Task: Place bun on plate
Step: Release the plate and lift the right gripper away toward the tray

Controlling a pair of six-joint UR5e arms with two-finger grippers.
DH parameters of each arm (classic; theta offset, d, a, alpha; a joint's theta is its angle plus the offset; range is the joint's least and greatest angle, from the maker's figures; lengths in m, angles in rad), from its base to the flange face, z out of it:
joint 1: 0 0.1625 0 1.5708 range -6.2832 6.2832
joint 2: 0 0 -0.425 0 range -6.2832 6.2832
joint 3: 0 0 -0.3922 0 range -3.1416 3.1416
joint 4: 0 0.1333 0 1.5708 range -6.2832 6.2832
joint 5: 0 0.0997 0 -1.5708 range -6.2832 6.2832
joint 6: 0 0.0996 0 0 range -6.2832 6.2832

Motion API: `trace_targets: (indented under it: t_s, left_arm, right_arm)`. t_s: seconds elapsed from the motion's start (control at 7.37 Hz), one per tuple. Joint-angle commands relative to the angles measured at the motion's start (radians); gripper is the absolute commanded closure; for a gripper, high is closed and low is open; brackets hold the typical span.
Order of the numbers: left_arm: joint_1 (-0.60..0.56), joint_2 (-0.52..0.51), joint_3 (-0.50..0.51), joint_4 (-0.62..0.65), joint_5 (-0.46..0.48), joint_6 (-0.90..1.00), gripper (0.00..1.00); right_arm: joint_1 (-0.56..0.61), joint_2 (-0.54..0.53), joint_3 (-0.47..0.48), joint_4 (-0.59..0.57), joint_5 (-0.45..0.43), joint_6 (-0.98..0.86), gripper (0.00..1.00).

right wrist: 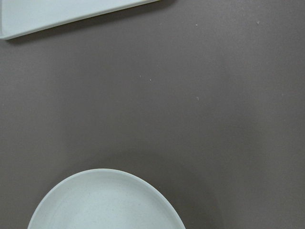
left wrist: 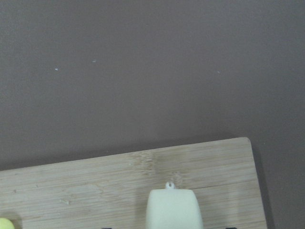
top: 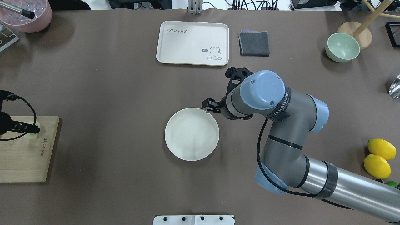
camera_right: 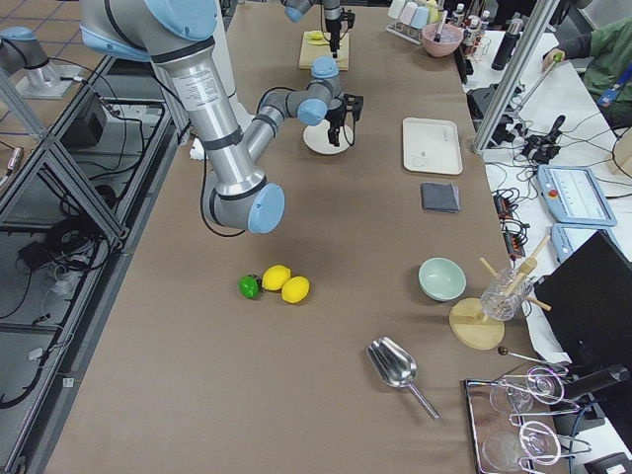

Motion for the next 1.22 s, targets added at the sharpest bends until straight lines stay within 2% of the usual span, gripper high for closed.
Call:
trace_targets:
  t_s: [0.0, 0.14, 0.41, 0.54, 0.68, 0.81, 0.95, 1.09]
  left_arm:
    - [0.002, 0.001, 0.002, -0.017, 0.000, 0.000, 0.67]
    - [0.001, 0.001, 0.002, -0.019, 0.000, 0.000, 0.74]
    - [-0.001, -0.002, 0.002, -0.017, -0.005, -0.001, 0.75]
    - [-0.004, -0.013, 0.000, -0.011, -0.014, -0.001, 0.75]
    - [-0.036, -0.019, -0.004, -0.005, -0.063, -0.001, 0.75]
    - [-0.089, -0.057, -0.007, 0.021, -0.095, -0.001, 0.74]
    - [-0.109, -0.120, -0.038, 0.120, -0.111, -0.001, 0.74]
    - [-0.111, -0.180, -0.091, 0.255, -0.109, -0.003, 0.73]
  right_arm:
    - [0.028, -0.003, 0.041, -0.053, 0.030, -0.006, 0.01]
    - [0.040, -0.003, 0.066, -0.087, 0.049, -0.010, 0.01]
    - [0.118, -0.010, 0.087, -0.110, 0.132, -0.013, 0.01]
    - [0.173, -0.011, 0.107, -0.159, 0.181, -0.030, 0.01]
    - [0.231, -0.014, 0.142, -0.248, 0.212, -0.106, 0.01]
    - [0.267, -0.029, 0.184, -0.340, 0.215, -0.180, 0.00]
    - [0.302, -0.030, 0.207, -0.404, 0.217, -0.252, 0.01]
    - [0.325, -0.076, 0.236, -0.454, 0.218, -0.336, 0.01]
